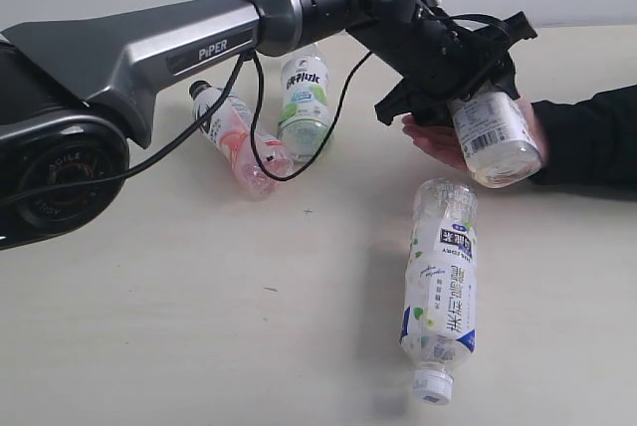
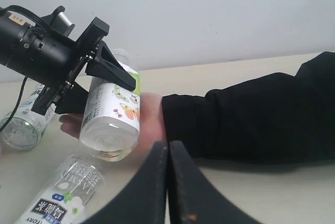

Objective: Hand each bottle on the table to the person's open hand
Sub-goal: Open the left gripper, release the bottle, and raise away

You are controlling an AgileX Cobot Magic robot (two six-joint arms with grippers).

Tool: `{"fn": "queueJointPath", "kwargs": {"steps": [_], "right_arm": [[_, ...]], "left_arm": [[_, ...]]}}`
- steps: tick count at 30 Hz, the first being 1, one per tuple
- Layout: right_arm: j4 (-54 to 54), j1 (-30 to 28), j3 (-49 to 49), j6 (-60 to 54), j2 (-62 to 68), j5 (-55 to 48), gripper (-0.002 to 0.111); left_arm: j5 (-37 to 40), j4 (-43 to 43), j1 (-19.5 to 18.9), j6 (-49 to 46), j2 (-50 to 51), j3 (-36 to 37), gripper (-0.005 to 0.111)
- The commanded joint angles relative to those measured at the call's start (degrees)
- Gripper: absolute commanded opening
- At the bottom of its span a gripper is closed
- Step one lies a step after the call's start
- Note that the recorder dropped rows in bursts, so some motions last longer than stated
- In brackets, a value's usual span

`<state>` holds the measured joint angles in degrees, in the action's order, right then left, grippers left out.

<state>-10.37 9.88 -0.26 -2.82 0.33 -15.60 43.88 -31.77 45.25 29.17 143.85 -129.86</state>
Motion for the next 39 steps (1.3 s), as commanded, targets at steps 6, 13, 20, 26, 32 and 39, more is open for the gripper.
{"fn": "queueJointPath", "kwargs": {"steps": [6,13,20,26,32,39], "right_arm": [[-0.1,-0.3,0.3,0.1,-0.3,0.3,0.0],[-0.1,-0.3,0.3,0.1,-0.3,0.3,0.0],[-0.1,-0.3,0.3,0.1,-0.3,0.3,0.0],[-0.1,-0.3,0.3,0.1,-0.3,0.3,0.0],[-0.1,-0.3,0.3,0.1,-0.3,0.3,0.0],[-0.1,-0.3,0.3,0.1,-0.3,0.3,0.0]], "left_arm": [[0.0,0.1,-0.3,-0.9,-0.3,-0.4,0.075],[0.0,0.1,-0.7,-1.9,-0.3,-0.4,0.077],[2.5,0.0,-2.8,-3.7,-1.2,-0.9,0.077],[7.9,0.0,-5.2,-7.1,-4.2,-0.9,0.077],[14.1,1.2,-7.7,-11.7,-7.6,-0.9,0.077],[21.5,5.8,-10.2,-19.3,-11.5,-0.9,0.077]]}}
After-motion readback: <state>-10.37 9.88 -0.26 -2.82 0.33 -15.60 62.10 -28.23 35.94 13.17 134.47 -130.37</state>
